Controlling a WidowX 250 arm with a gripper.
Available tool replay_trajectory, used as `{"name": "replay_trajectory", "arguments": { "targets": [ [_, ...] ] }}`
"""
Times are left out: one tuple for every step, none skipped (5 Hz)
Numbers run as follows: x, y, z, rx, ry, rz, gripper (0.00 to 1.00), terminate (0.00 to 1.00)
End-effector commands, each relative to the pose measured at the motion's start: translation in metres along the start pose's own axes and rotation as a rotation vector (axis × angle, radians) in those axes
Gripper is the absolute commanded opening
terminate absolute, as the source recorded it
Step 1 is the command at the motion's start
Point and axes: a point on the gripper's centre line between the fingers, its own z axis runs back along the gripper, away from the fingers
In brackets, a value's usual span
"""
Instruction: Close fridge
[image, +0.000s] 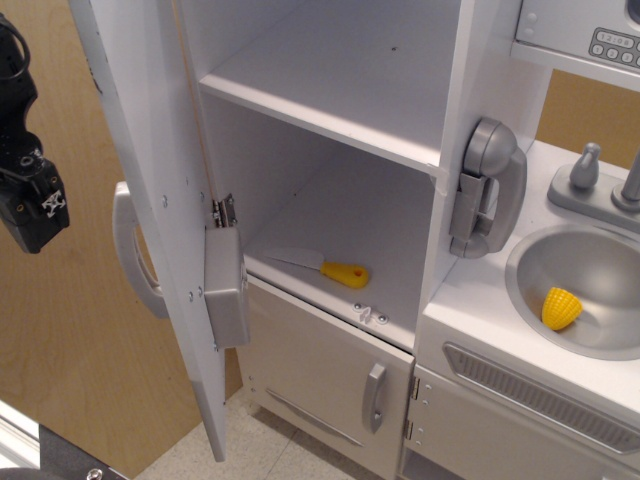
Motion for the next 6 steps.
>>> {"name": "replay_trajectory", "arguments": {
  "targets": [
    [0.0,0.0,0.0,0.0,0.0,0.0,1.0,0.0],
    [0.026,0.008,-0.009,0.001,-0.025,0.042,1.0,0.0],
    [0.053,0.019,-0.029,0.035,-0.045,0.077,1.0,0.0],
    [0.072,0.025,-0.042,0.068,-0.062,0.113,1.0,0.0],
    [0.086,0.02,-0.048,0.073,-0.043,0.132,1.0,0.0],
    [0.103,0.01,-0.053,0.069,-0.037,0.146,1.0,0.0]
  ]
}}
